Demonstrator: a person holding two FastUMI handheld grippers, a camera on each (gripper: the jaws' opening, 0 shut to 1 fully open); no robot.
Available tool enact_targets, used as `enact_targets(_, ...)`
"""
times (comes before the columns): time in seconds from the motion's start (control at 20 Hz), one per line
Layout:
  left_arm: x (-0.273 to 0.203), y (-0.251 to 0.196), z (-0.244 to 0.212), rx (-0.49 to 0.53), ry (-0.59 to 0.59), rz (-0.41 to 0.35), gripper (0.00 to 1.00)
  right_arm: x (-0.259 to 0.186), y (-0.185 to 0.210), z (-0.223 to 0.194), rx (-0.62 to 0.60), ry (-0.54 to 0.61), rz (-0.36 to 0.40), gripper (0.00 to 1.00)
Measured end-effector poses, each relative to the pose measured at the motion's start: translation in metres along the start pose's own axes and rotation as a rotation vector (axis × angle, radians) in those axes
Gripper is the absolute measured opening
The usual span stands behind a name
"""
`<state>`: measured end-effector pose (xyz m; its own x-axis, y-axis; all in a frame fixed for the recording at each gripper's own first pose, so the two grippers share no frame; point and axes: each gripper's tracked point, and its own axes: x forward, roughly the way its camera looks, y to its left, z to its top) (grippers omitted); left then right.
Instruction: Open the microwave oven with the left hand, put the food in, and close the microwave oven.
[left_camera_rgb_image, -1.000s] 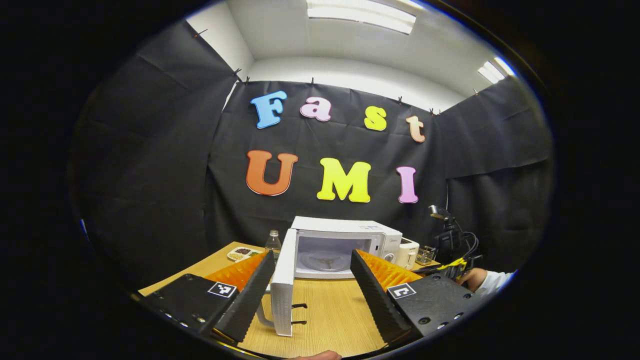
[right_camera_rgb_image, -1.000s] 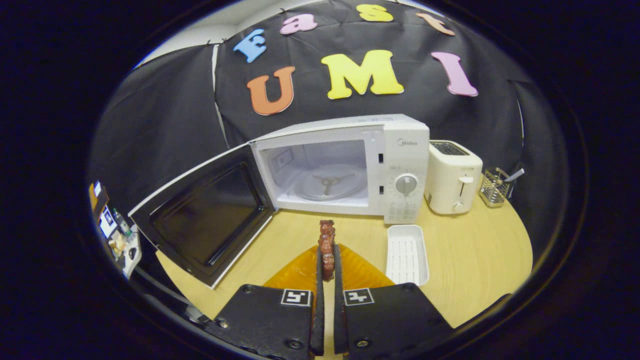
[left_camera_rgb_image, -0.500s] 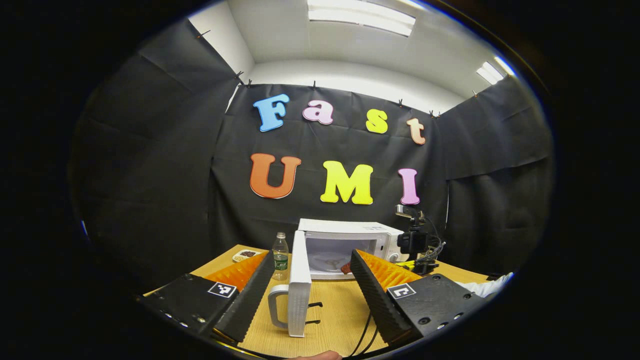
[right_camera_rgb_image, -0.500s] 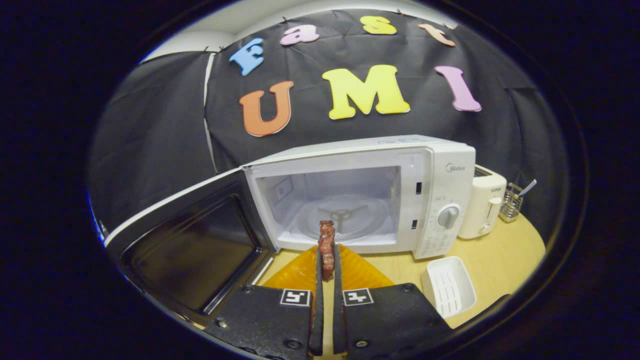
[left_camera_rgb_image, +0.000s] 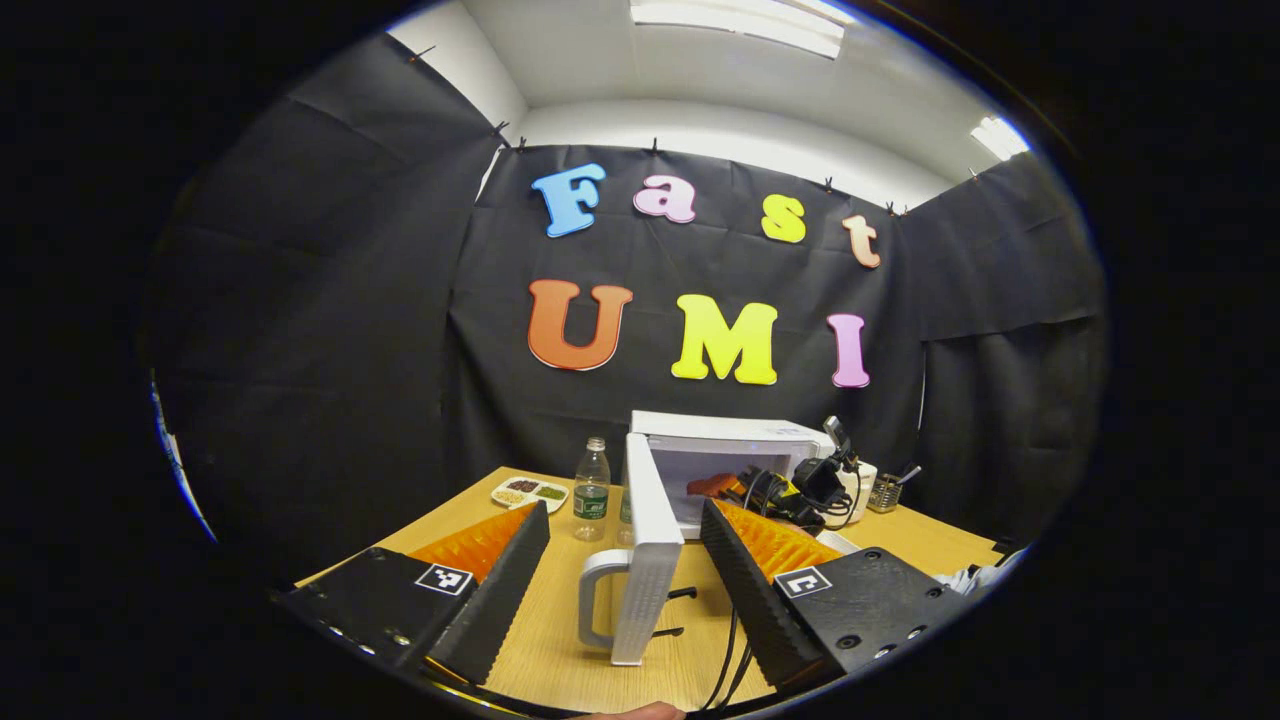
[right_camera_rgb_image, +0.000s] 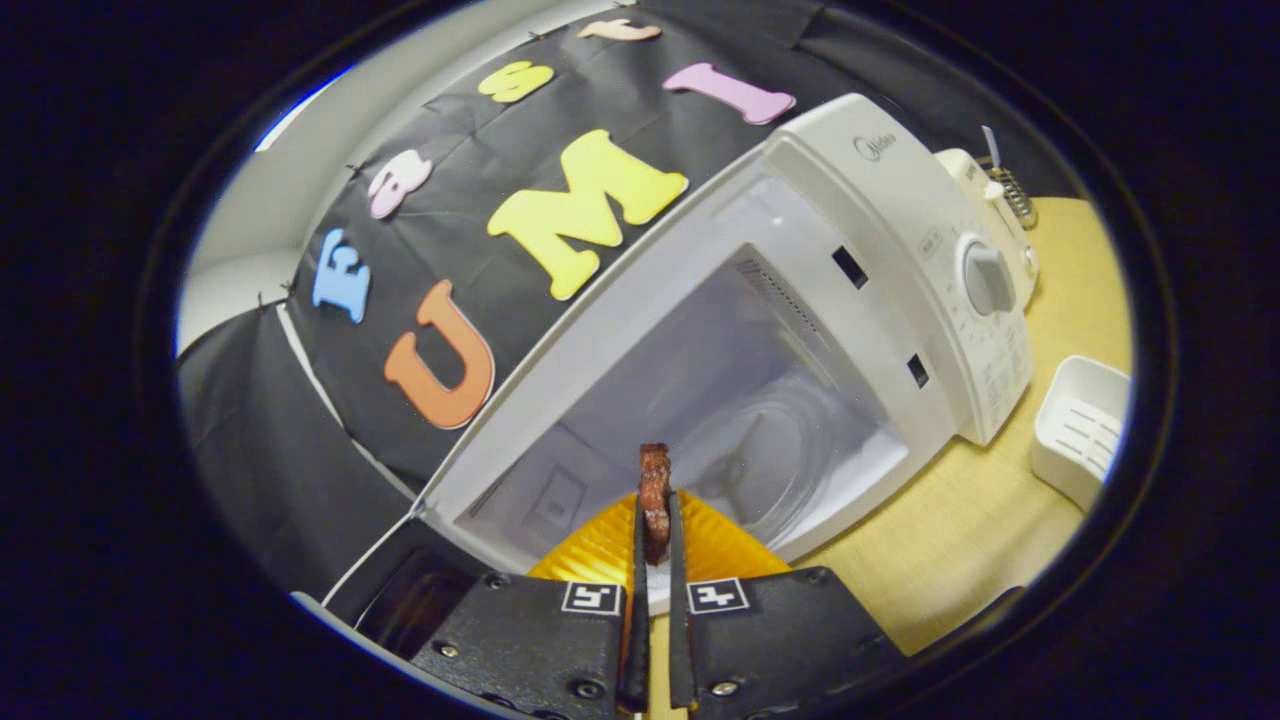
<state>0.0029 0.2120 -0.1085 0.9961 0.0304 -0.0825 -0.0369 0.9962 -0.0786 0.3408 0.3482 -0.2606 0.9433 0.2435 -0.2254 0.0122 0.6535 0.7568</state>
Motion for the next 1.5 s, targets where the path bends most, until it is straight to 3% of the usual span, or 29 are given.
enact_targets(0.25, 0.013, 0.001, -0.014, -0.037, 0.045, 0.012, 0.94, 0.051, -0.027, -0.01, 0.067, -0.018, -0.077, 0.12)
enact_targets(0.4, 0.019, -0.002, -0.022, -0.029, 0.066, 0.011, 0.94, 0.058, -0.03, -0.012, 0.118, -0.05, -0.077, 0.12)
enact_targets(0.6, 0.021, 0.0, -0.02, -0.008, 0.062, 0.032, 0.94, 0.061, -0.036, -0.024, 0.05, -0.004, -0.139, 0.18)
enact_targets(0.65, 0.021, -0.003, -0.02, -0.008, 0.059, 0.029, 0.94, 0.06, -0.036, -0.029, 0.0, 0.014, -0.154, 0.31)
enact_targets(0.7, 0.021, -0.006, -0.02, -0.007, 0.056, 0.021, 0.94, 0.058, -0.032, -0.028, -0.046, 0.024, -0.157, 0.27)
enact_targets(0.8, 0.019, -0.015, -0.02, 0.002, 0.056, -0.003, 0.94, 0.056, -0.023, -0.032, -0.18, 0.062, -0.179, 0.65)
enact_targets(0.85, 0.017, -0.018, -0.019, 0.01, 0.054, -0.01, 0.94, 0.057, -0.024, -0.033, -0.259, 0.073, -0.208, 0.98)
enact_targets(0.9, 0.015, -0.02, -0.019, 0.019, 0.053, -0.015, 0.94, 0.057, -0.023, -0.029, -0.318, 0.073, -0.222, 0.91)
enact_targets(0.95, 0.013, -0.022, -0.018, 0.028, 0.048, -0.018, 0.94, 0.058, -0.021, -0.028, -0.362, 0.076, -0.225, 1.0)
enact_targets(1.1, 0.008, -0.023, -0.017, 0.048, 0.04, -0.022, 0.94, 0.056, -0.03, -0.037, -0.493, 0.144, -0.276, 1.0)
enact_targets(1.15, 0.005, -0.022, -0.017, 0.05, 0.041, -0.021, 0.94, 0.057, -0.033, -0.039, -0.533, 0.167, -0.287, 0.89)
enact_targets(1.2, 0.004, -0.02, -0.017, 0.051, 0.041, -0.019, 0.94, 0.057, -0.038, -0.042, -0.578, 0.19, -0.304, 1.0)
enact_targets(1.25, 0.001, -0.021, -0.017, 0.051, 0.039, -0.019, 0.94, 0.056, -0.039, -0.043, -0.627, 0.208, -0.306, 0.89)
enact_targets(1.3, 0.0, -0.021, -0.016, 0.051, 0.038, -0.019, 0.94, 0.056, -0.04, -0.044, -0.684, 0.235, -0.311, 1.0)
enact_targets(1.35, 0.0, -0.019, -0.016, 0.051, 0.037, -0.016, 0.94, 0.056, -0.041, -0.045, -0.728, 0.265, -0.313, 0.89)
enact_targets(1.4, -0.001, -0.018, -0.018, 0.051, 0.036, -0.014, 0.94, 0.055, -0.041, -0.047, -0.753, 0.297, -0.307, 1.0)
enact_targets(1.45, -0.001, -0.016, -0.018, 0.055, 0.034, -0.009, 0.94, 0.054, -0.038, -0.047, -0.758, 0.314, -0.292, 0.91)
enact_targets(1.5, -0.001, -0.014, -0.018, 0.059, 0.032, -0.002, 0.94, 0.054, -0.036, -0.046, -0.752, 0.34, -0.275, 1.0)
